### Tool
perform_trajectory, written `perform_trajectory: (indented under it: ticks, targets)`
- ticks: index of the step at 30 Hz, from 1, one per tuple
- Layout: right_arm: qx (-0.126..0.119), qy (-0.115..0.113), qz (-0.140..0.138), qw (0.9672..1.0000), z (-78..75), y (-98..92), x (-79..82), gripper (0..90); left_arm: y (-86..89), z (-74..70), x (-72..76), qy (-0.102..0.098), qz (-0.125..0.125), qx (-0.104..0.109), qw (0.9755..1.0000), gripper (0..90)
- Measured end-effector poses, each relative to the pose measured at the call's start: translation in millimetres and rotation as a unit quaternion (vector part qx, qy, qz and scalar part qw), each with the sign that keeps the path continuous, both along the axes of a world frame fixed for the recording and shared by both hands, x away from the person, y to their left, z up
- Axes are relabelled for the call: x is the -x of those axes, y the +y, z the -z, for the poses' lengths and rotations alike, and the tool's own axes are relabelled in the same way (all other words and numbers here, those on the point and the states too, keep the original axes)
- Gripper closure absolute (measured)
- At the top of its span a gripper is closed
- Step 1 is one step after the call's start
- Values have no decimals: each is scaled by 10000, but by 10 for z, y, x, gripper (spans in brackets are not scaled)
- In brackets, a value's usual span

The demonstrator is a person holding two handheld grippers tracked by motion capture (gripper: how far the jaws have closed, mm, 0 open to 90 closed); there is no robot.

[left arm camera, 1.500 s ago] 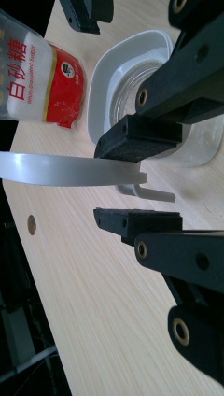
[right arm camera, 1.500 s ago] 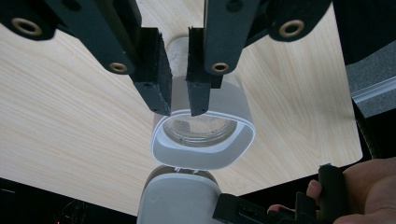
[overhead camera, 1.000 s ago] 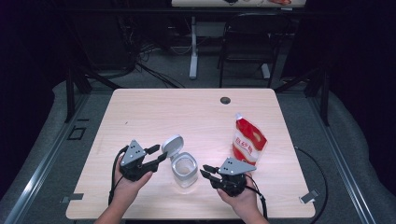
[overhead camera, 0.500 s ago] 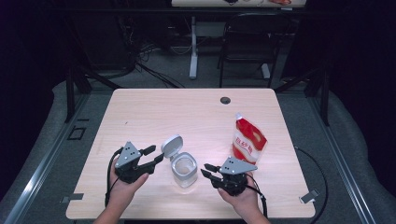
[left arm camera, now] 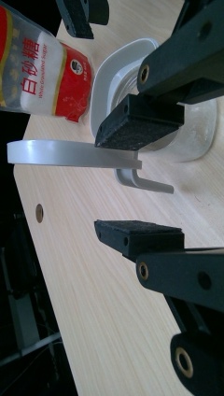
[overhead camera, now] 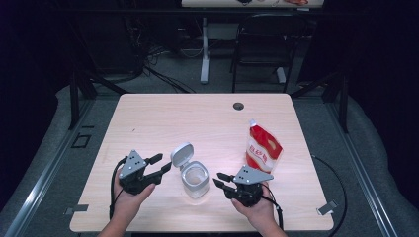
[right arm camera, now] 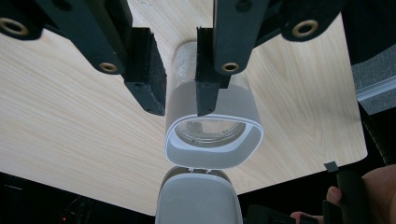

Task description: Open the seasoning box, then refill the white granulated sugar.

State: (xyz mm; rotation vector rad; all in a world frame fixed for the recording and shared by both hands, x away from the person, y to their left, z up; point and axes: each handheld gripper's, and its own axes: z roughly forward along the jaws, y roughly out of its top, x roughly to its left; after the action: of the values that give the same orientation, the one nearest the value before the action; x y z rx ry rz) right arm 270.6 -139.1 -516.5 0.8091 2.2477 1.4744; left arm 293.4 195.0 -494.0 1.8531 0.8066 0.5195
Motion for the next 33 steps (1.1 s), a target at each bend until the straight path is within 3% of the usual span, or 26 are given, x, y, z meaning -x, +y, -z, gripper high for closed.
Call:
perform_trajectory:
  ticks: [12, 17, 33]
  targets:
    - [46, -47, 106, 9999, -20, -77, -5, 731, 86, 84, -11, 143, -85, -106, 9998, 546]
    - [2, -88, 166, 9998, -34, -113, -6, 720, 139, 115, -38, 223, -163, -36, 9996, 549]
    - [230, -248, 365, 9988, -95, -273, 32, 675, 200, 159, -118, 264, -303, -37, 9992, 549]
